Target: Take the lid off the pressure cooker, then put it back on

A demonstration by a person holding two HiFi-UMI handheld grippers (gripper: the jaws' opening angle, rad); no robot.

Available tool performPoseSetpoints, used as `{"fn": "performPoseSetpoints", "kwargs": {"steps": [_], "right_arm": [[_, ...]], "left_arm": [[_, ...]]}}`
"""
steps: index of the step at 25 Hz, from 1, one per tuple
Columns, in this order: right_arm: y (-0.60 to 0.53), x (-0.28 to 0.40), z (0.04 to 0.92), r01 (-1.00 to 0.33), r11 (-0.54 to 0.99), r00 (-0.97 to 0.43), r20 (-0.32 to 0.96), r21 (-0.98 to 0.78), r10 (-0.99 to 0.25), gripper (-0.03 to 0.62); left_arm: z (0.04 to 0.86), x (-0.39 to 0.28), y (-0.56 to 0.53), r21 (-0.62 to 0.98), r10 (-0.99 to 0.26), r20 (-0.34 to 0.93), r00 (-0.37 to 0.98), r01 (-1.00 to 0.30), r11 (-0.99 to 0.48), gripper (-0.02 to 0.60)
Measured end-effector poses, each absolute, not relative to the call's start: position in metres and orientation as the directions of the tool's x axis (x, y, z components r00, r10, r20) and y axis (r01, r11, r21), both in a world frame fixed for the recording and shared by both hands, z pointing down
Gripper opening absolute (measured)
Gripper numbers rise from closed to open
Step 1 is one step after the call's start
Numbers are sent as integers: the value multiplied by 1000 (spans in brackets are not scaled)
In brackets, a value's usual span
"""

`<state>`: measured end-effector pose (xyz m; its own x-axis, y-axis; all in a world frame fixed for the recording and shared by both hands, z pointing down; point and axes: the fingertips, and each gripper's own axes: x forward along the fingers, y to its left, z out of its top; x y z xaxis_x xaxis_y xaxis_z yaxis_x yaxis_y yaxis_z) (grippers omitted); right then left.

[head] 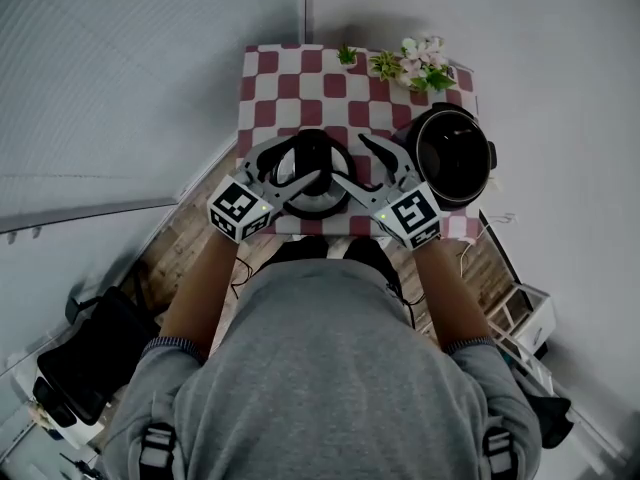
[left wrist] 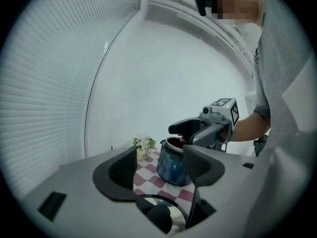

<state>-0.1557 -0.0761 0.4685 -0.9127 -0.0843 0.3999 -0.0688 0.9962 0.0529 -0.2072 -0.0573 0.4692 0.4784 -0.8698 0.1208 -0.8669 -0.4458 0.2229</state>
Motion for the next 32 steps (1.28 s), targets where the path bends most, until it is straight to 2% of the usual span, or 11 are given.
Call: {"fn": "performPoseSetpoints", "kwargs": {"steps": [9, 32], "right_arm": [[-75, -155, 415, -135, 989, -971, 192, 55, -143, 327], [-82, -139, 386, -174, 980, -969, 160, 94, -188, 322]], "left_arm": [[410, -213, -50, 104, -921, 7, 390, -916, -387, 316], [369, -225, -42, 31, -932, -34, 362, -931, -363, 313]]}}
